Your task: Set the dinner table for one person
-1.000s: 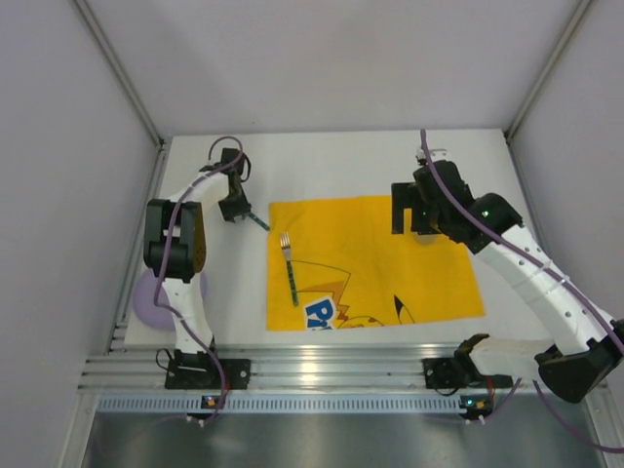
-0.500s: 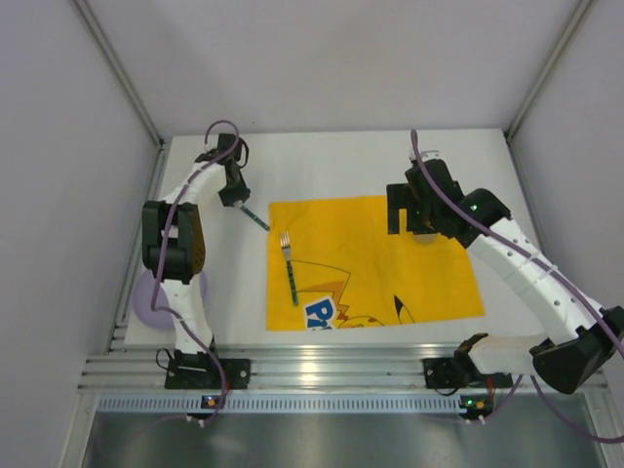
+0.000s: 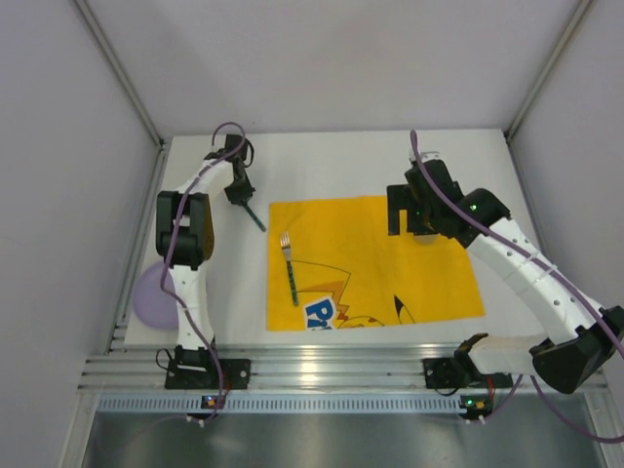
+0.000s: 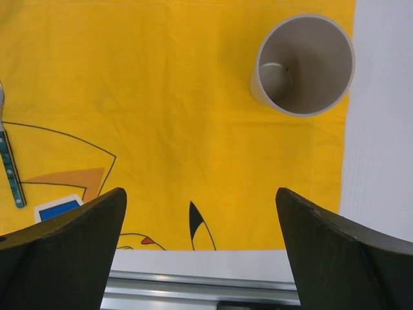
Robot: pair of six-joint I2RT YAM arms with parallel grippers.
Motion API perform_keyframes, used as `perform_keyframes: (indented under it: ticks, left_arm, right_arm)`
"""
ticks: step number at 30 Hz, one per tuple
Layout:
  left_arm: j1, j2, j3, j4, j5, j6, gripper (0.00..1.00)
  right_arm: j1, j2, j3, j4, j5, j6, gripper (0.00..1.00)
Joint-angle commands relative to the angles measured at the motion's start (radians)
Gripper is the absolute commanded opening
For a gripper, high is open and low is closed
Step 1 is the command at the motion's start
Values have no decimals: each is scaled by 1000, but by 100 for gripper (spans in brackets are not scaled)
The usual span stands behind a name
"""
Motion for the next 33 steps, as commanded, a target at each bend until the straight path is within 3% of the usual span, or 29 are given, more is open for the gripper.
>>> perform_keyframes:
  ticks: [1,3,4,9,13,17,25,33]
  left_arm:
    - [20,13,-63,-7,-12,3,21]
    - [26,25,-72,-7,-6,10,1]
    - [28,27,-71,-16,-3,18,0]
    - [29,-71,-75,-32,-23,40,0]
    - [-1,-203,-51,-64,81,17,0]
    - [-119,-323,-35,-145,102,-38,0]
    - [-328,-515,-71,-222,146,-209,0]
    - [-520,-576,-91,-245,95,-316,0]
  right_arm:
    - [-10,9,21,3,12,-1,100]
    - [-12,18,20,10,3,-1,100]
    - [-12,19,20,15,-6,0,100]
    - [-10,52,12,83,-87,-18,100]
    - [-10,88,20,254,-409,-32,100]
    - [-12,185,56,410,-606,37,100]
    - [-10,265,9,578,-722,152,100]
    - [3,156,-198,693,-752,232,99]
